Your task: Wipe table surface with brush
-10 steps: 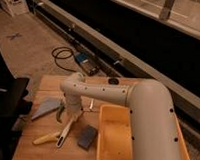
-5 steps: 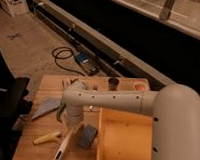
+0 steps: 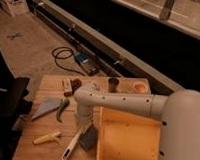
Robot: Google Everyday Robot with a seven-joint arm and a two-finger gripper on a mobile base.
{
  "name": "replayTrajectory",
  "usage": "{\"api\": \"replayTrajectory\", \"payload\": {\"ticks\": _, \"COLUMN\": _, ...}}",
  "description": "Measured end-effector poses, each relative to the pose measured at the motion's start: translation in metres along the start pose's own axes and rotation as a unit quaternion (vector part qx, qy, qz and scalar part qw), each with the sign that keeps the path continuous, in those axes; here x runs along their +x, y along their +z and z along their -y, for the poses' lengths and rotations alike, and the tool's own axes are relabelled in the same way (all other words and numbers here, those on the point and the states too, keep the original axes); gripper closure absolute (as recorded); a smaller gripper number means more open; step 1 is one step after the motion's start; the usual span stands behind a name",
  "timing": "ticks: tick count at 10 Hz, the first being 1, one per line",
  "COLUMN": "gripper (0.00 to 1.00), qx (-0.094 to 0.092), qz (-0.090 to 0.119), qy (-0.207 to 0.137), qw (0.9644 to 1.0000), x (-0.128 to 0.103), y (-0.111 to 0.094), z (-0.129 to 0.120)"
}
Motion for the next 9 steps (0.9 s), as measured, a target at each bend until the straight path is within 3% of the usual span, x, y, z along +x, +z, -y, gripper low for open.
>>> {"api": "replayTrajectory", "payload": {"ticks": 2, "gripper": 1.00, "qx": -0.003, "qz": -0.015, "qy": 0.006, "qw": 0.9999, "x": 0.028, "y": -0.006, "z": 0.013}}
{"api": "replayTrajectory", "payload": {"ticks": 4, "gripper": 1.00, "qx": 0.000, "qz": -0.021, "qy": 0.003, "qw": 0.9998, "x": 0.039, "y": -0.005, "z": 0.027}}
{"api": "replayTrajectory", "payload": {"ticks": 9, "gripper": 1.00, "qx": 0.017, "qz": -0.010, "qy": -0.046, "qw": 0.9987, "x": 0.007, "y": 0.004, "z": 0.072}}
